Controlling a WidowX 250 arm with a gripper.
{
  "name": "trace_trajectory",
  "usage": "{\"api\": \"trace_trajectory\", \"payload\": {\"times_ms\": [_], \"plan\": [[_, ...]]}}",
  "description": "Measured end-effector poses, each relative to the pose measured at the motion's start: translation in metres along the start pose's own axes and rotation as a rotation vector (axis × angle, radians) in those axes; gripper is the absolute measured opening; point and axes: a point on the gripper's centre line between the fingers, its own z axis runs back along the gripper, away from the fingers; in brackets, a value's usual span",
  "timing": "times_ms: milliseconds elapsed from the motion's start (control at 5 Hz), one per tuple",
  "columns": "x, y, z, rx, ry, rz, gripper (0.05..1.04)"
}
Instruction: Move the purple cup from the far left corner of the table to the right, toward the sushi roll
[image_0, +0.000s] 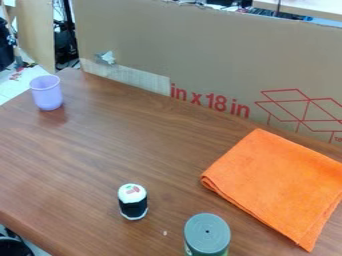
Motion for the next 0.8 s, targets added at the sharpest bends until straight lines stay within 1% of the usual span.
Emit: {"api": "trace_trajectory", "payload": {"times_ms": [200, 400, 600, 800], "plan": [[-0.003, -0.001, -0.013, -0.021, 0.034, 0.004, 1.001], [0.011, -0.001, -0.02, -0.064, 0.02, 0.009, 1.001], [0.029, 0.004, -0.028, -0.068, -0.038, 0.044, 1.001], [0.054, -0.003, -0.051, -0.077, -0.027, 0.007, 1.001]]}}
